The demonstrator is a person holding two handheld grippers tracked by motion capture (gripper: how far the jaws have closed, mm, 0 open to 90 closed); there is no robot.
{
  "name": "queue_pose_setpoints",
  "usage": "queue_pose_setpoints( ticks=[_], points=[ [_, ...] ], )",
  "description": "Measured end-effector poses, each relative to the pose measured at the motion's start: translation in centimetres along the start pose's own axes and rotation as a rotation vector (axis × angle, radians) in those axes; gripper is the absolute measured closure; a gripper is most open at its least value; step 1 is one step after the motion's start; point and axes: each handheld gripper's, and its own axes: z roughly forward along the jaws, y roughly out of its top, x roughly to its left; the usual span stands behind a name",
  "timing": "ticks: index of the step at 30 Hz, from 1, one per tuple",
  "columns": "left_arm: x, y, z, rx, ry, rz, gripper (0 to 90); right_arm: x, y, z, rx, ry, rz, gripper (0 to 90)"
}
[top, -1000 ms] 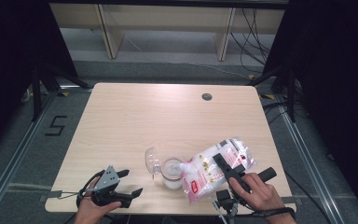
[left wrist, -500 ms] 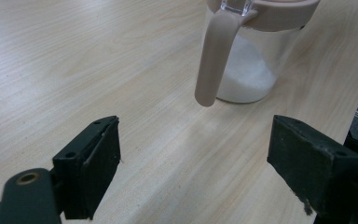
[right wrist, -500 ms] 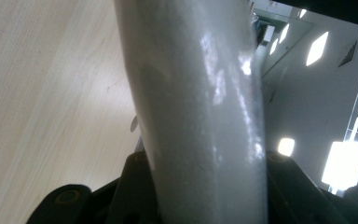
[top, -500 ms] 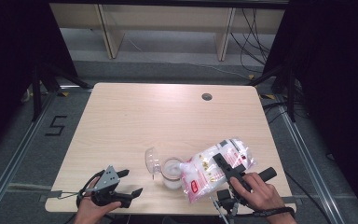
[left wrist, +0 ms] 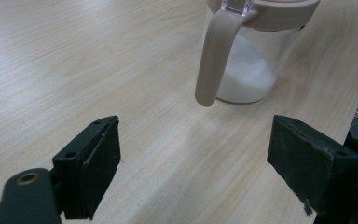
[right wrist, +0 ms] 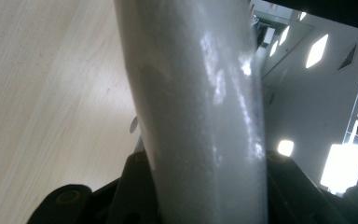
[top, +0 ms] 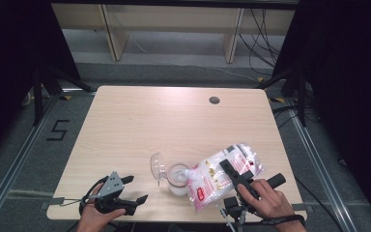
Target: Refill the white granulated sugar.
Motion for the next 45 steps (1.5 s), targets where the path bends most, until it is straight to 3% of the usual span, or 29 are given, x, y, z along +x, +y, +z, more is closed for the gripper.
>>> queue_pose_setpoints(
  ticks=[1, 2, 4, 5, 7, 9, 12, 13, 15, 17, 20, 21, 22, 25, 26, 28, 29, 31, 32, 39, 41, 42, 43, 45],
  points=[
    [0.00, 0.00, 0.01, 0.000, -0.001, 0.000, 16.6, -0.04, -0.06, 0.02, 0.000, 0.004, -0.007, 71.0],
    [-0.01, 0.00, 0.01, 0.000, -0.001, 0.000, 16.7, 0.12, -0.12, -0.04, 0.011, 0.003, 0.022, 71.0],
    [-0.01, 0.00, 0.02, 0.001, -0.001, 0.000, 16.7, -0.08, -0.30, 0.01, 0.006, 0.001, -0.010, 71.1],
    [0.00, 0.00, 0.03, 0.001, -0.001, 0.001, 16.6, 0.02, -0.38, -0.08, 0.017, 0.001, 0.005, 71.1],
    [-0.01, 0.00, 0.03, 0.001, -0.001, 0.000, 16.6, -0.08, -0.49, -0.09, 0.014, -0.004, -0.009, 71.1],
    [0.04, 0.01, 0.03, 0.004, -0.002, 0.007, 16.6, 0.11, -0.42, -0.15, 0.020, -0.002, 0.029, 71.2],
    [-0.05, -0.03, 0.03, 0.001, 0.001, -0.013, 16.6, -0.05, -0.28, 0.00, 0.004, -0.001, -0.005, 71.2],
    [-0.14, -0.06, 0.04, -0.001, 0.002, -0.028, 16.6, 0.11, -0.14, -0.06, 0.016, 0.013, 0.020, 71.2],
    [0.01, -0.01, 0.00, 0.000, 0.001, -0.002, 16.6, 0.01, -0.08, 0.01, 0.007, 0.015, -0.001, 71.2],
    [0.01, 0.00, 0.00, 0.000, 0.000, -0.001, 16.6, -0.08, -0.07, 0.09, -0.002, 0.010, -0.016, 71.2],
    [0.01, 0.00, 0.01, 0.000, 0.000, -0.001, 16.7, 0.15, -0.22, 0.00, 0.009, 0.009, 0.013, 71.3],
    [0.02, 0.00, 0.01, 0.000, 0.001, -0.001, 16.6, -0.09, -0.32, 0.07, 0.002, 0.000, -0.019, 71.3],
    [-0.14, -0.06, 0.04, -0.001, 0.003, -0.029, 16.6, 0.04, -0.38, -0.02, 0.015, 0.004, -0.003, 71.3],
    [-0.13, -0.05, 0.04, -0.001, 0.002, -0.025, 16.6, 0.17, -0.49, -0.07, 0.027, 0.006, 0.005, 71.3],
    [-0.08, -0.03, 0.02, 0.000, 0.002, -0.016, 16.6, 0.03, -0.45, 0.06, 0.013, 0.002, -0.018, 71.3],
    [0.03, 0.00, -0.01, 0.001, 0.001, 0.001, 16.6, 0.41, -0.30, -0.02, 0.032, 0.022, 0.017, 71.4],
    [0.02, 0.00, -0.01, 0.001, 0.001, -0.001, 16.7, 0.18, -0.26, 0.08, 0.016, 0.004, -0.013, 71.4],
    [0.02, 0.00, 0.00, 0.000, 0.001, -0.001, 16.6, 0.38, -0.03, 0.03, 0.025, 0.027, 0.015, 71.4],
    [0.01, 0.00, -0.01, 0.000, 0.001, -0.001, 16.6, 0.22, 0.05, 0.15, 0.004, 0.012, -0.014, 71.4],
    [0.02, 0.00, -0.03, 0.001, 0.001, -0.001, 16.6, 0.32, -0.15, 0.10, 0.016, 0.014, 0.003, 71.4],
    [0.01, 0.01, -0.01, 0.000, 0.001, 0.000, 16.6, 0.17, -0.39, 0.11, 0.014, 0.005, -0.020, 71.4],
    [0.02, 0.01, -0.01, 0.000, 0.001, 0.001, 16.6, 0.28, -0.42, 0.02, 0.024, 0.010, 0.010, 71.5],
    [0.01, 0.01, 0.00, 0.000, 0.001, -0.001, 16.7, 0.08, -0.45, 0.09, 0.013, 0.005, -0.017, 71.5],
    [0.01, 0.00, 0.01, 0.001, 0.001, -0.001, 16.6, 0.08, -0.46, 0.06, 0.018, 0.006, -0.020, 71.5]
  ],
)
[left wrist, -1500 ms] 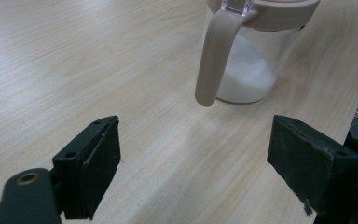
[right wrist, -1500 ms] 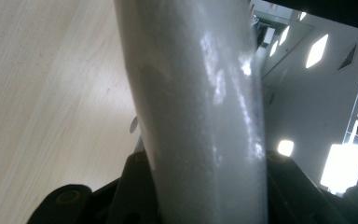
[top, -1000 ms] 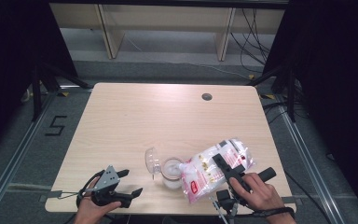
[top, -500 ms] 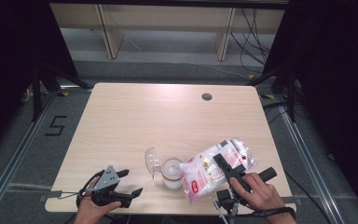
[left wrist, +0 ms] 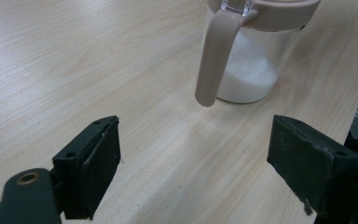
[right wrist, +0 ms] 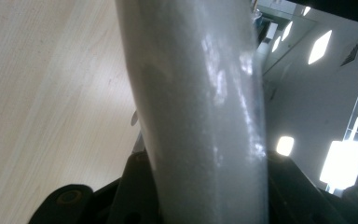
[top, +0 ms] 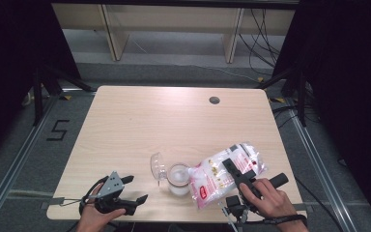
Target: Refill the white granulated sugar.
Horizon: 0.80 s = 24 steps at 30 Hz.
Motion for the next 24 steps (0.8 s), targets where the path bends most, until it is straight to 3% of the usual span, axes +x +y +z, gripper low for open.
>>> queue_pose_setpoints(
  ticks=[3, 5, 6, 7, 9, 12, 14, 15, 17, 20, 22, 24],
  points=[
    [0.00, 0.00, -0.02, -0.001, 0.000, 0.000, 16.6, 0.27, 0.22, -0.10, 0.020, 0.015, 0.035, 71.5],
    [0.00, 0.00, -0.03, 0.000, 0.000, 0.001, 16.6, 0.18, 0.31, 0.07, -0.002, 0.008, 0.002, 71.5],
    [0.00, 0.01, -0.03, 0.000, 0.000, 0.001, 16.6, 0.45, 0.44, 0.01, 0.011, 0.010, 0.036, 71.5],
    [0.00, 0.01, -0.03, -0.001, 0.000, 0.002, 16.7, 0.19, 0.49, 0.09, 0.001, 0.020, 0.002, 71.5],
    [0.01, 0.01, -0.04, 0.000, 0.000, 0.002, 16.6, 0.40, 0.54, 0.09, 0.002, 0.029, 0.024, 71.5],
    [0.01, 0.01, -0.03, 0.000, 0.000, 0.002, 16.6, 0.16, 0.47, 0.18, -0.011, 0.009, -0.006, 71.5],
    [0.00, 0.01, -0.03, 0.000, 0.000, 0.002, 16.7, 0.56, 0.39, 0.07, 0.012, 0.015, 0.045, 71.6],
    [-0.01, 0.01, -0.02, -0.001, 0.000, 0.000, 16.6, 0.33, 0.30, 0.12, 0.004, 0.011, 0.008, 71.6],
    [-0.01, 0.01, -0.02, -0.001, 0.000, 0.000, 16.7, 0.13, 0.27, 0.12, 0.004, 0.017, -0.015, 71.6],
    [-0.01, 0.00, -0.01, -0.001, 0.000, 0.000, 16.6, 0.43, 0.38, 0.07, 0.013, 0.012, 0.016, 71.7],
    [0.00, 0.00, -0.01, -0.001, -0.001, 0.000, 16.6, 0.31, 0.60, 0.21, -0.003, 0.016, -0.012, 71.7],
    [0.00, 0.01, -0.04, -0.003, -0.002, 0.001, 16.6, 0.42, 0.80, 0.25, -0.009, 0.019, -0.008, 71.7]
  ],
)
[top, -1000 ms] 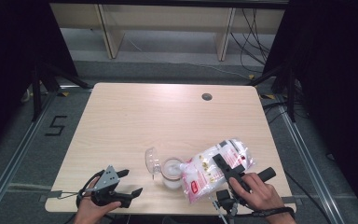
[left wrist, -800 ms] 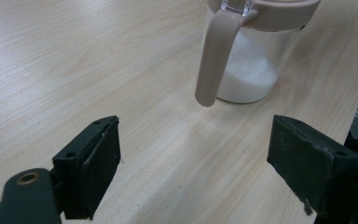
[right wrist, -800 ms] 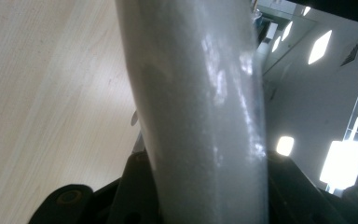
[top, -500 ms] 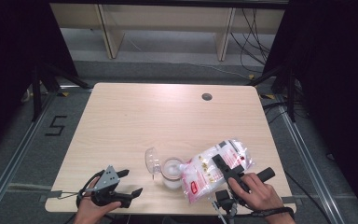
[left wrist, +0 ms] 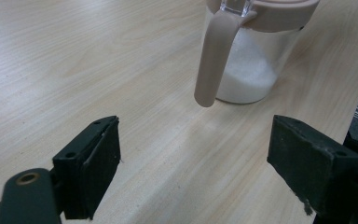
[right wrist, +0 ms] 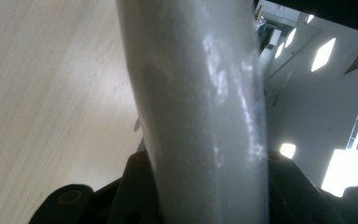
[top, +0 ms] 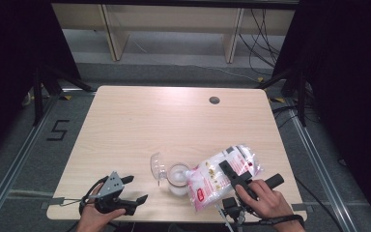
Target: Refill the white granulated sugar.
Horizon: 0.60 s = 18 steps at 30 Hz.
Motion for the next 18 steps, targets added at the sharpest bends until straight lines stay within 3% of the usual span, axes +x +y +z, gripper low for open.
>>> queue_pose_setpoints(
  ticks=[8, 9, 14, 17, 18],
  points=[
    [-0.01, 0.00, 0.02, 0.000, 0.000, 0.001, 16.6, -0.03, -0.18, -0.11, 0.008, -0.004, 0.012, 71.8],
    [-0.02, 0.00, 0.04, -0.001, 0.000, -0.002, 16.6, -0.24, -0.26, -0.11, 0.010, 0.001, -0.006, 71.8],
    [-0.01, 0.00, 0.05, 0.000, 0.000, -0.001, 16.6, -0.01, -0.41, -0.17, 0.016, -0.004, 0.024, 71.8],
    [0.00, 0.00, 0.04, 0.000, 0.000, 0.000, 16.7, -0.19, -0.23, -0.06, 0.004, 0.006, -0.005, 71.8],
    [0.00, 0.00, 0.03, 0.001, 0.000, 0.000, 16.6, 0.02, -0.21, -0.11, 0.009, 0.000, 0.016, 71.9]
  ],
)
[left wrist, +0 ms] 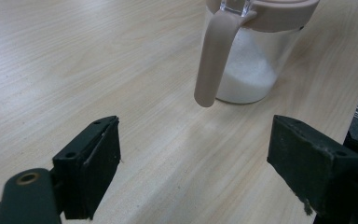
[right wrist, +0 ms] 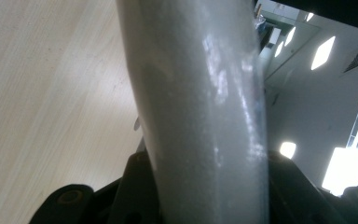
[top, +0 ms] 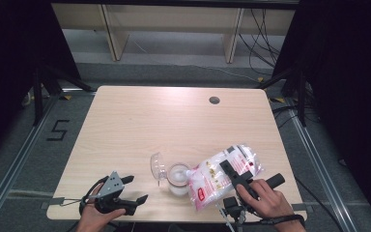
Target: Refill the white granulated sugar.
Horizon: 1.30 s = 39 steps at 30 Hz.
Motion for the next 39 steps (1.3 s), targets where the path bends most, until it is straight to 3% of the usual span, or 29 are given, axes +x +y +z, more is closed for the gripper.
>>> queue_pose_setpoints(
  ticks=[1, 3, 5, 7, 13, 15, 25, 31, 32, 34, 36, 37, 38, 39],
  points=[
    [0.0, 0.0, 0.0, 0.000, 0.000, 0.000, 16.6, 0.0, 0.0, 0.0, 0.004, 0.016, 0.004, 71.8],
    [0.0, 0.0, 0.0, 0.000, 0.000, -0.001, 16.6, 0.1, 0.0, 0.0, 0.001, 0.004, 0.008, 71.9],
    [0.0, 0.0, 0.0, 0.000, 0.001, 0.000, 16.6, -0.3, -0.1, 0.1, -0.006, 0.001, -0.031, 71.9],
    [0.0, 0.0, 0.0, 0.000, 0.000, 0.001, 16.7, 0.0, -0.2, 0.0, 0.008, -0.002, -0.006, 71.9],
    [0.0, 0.0, 0.0, 0.000, 0.001, 0.001, 16.7, -0.2, 0.0, 0.0, 0.005, 0.004, -0.023, 71.9],
    [0.0, 0.0, 0.0, 0.000, 0.001, 0.000, 16.7, 0.0, 0.1, 0.0, 0.004, -0.001, 0.002, 71.9],
    [0.0, 0.0, 0.0, 0.000, 0.001, 0.001, 16.7, 0.0, -0.2, 0.1, -0.012, 0.010, 0.009, 72.2],
    [0.1, 0.0, -0.1, 0.003, 0.004, 0.006, 16.6, 0.0, -0.3, 0.2, -0.062, 0.001, 0.058, 72.4],
    [0.0, 0.0, -0.1, 0.002, 0.004, 0.003, 16.6, 0.3, -0.3, 0.1, -0.050, 0.016, 0.102, 72.4],
    [0.0, 0.0, -0.1, 0.003, 0.003, 0.005, 16.7, 0.3, -0.5, 0.4, -0.075, 0.012, 0.113, 72.5],
    [0.0, 0.1, -0.1, 0.003, 0.005, 0.009, 16.7, 0.6, -0.8, 0.5, -0.091, 0.033, 0.164, 72.6],
    [0.0, 0.0, -0.2, 0.005, 0.009, 0.009, 16.7, 0.7, -1.0, 0.7, -0.113, 0.025, 0.159, 72.9],
    [0.0, 0.0, -0.1, 0.005, 0.009, 0.005, 16.7, 1.0, -1.0, 0.7, -0.103, 0.034, 0.190, 73.0],
    [0.0, 0.0, -0.1, 0.005, 0.004, 0.005, 16.6, 0.9, -1.1, 0.8, -0.119, 0.025, 0.170, 73.2]
  ],
)
